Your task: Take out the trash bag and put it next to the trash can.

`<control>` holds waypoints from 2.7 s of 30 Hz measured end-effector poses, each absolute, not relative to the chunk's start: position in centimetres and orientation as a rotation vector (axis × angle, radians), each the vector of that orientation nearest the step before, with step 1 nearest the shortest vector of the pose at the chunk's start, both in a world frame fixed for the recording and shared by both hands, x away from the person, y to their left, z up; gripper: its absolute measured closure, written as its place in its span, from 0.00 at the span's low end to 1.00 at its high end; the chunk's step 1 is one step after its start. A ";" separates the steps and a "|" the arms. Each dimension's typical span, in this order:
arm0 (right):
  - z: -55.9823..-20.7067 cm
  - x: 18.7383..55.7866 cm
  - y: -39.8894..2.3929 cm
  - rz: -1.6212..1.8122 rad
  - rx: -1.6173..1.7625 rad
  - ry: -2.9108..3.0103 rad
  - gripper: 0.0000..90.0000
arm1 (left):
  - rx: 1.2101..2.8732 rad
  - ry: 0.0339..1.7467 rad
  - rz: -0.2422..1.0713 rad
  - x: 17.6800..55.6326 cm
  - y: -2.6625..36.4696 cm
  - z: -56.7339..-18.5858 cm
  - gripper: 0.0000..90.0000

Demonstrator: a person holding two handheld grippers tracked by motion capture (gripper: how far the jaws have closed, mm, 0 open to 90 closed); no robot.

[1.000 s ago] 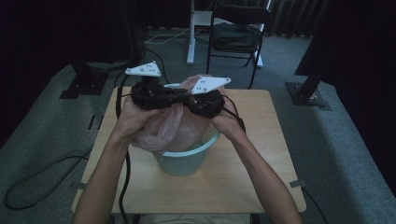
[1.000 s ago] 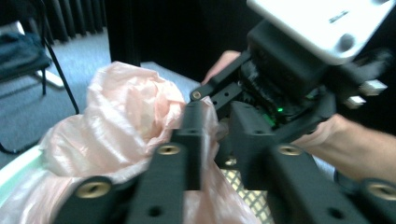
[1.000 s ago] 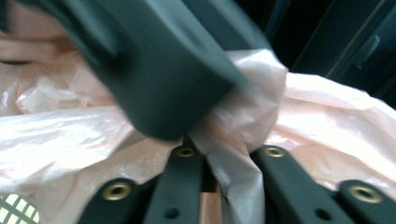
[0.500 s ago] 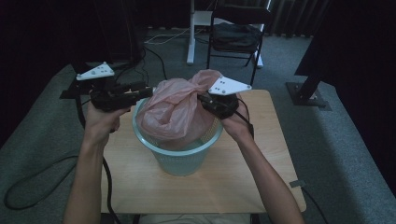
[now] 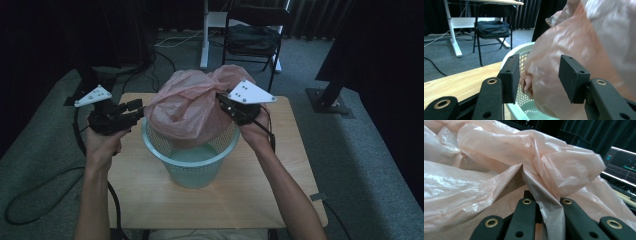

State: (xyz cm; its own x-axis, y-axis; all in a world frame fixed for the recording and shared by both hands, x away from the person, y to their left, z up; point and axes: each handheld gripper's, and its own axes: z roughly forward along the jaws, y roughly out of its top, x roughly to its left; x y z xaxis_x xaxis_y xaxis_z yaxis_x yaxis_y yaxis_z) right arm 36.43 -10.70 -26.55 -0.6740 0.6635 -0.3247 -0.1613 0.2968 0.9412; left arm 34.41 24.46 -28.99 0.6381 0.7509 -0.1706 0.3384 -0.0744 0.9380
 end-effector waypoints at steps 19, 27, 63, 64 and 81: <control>-24.7 36.9 -12.3 1.460 0.470 1.800 0.98 | 1.754 0.928 0.410 35.6 22.9 -30.5 0.56; -23.7 36.7 -12.9 1.464 0.475 1.760 0.98 | 1.773 0.928 0.406 35.8 22.6 -30.8 0.56; -22.0 36.1 -17.2 1.452 0.571 1.614 0.98 | 1.784 0.900 0.359 35.9 22.1 -30.9 0.56; -22.0 36.1 -17.3 1.453 0.574 1.609 0.98 | 1.784 0.900 0.359 35.9 22.1 -30.9 0.56; -22.1 35.6 -20.4 1.431 0.621 1.572 0.98 | 1.782 0.905 0.358 36.0 22.2 -31.0 0.56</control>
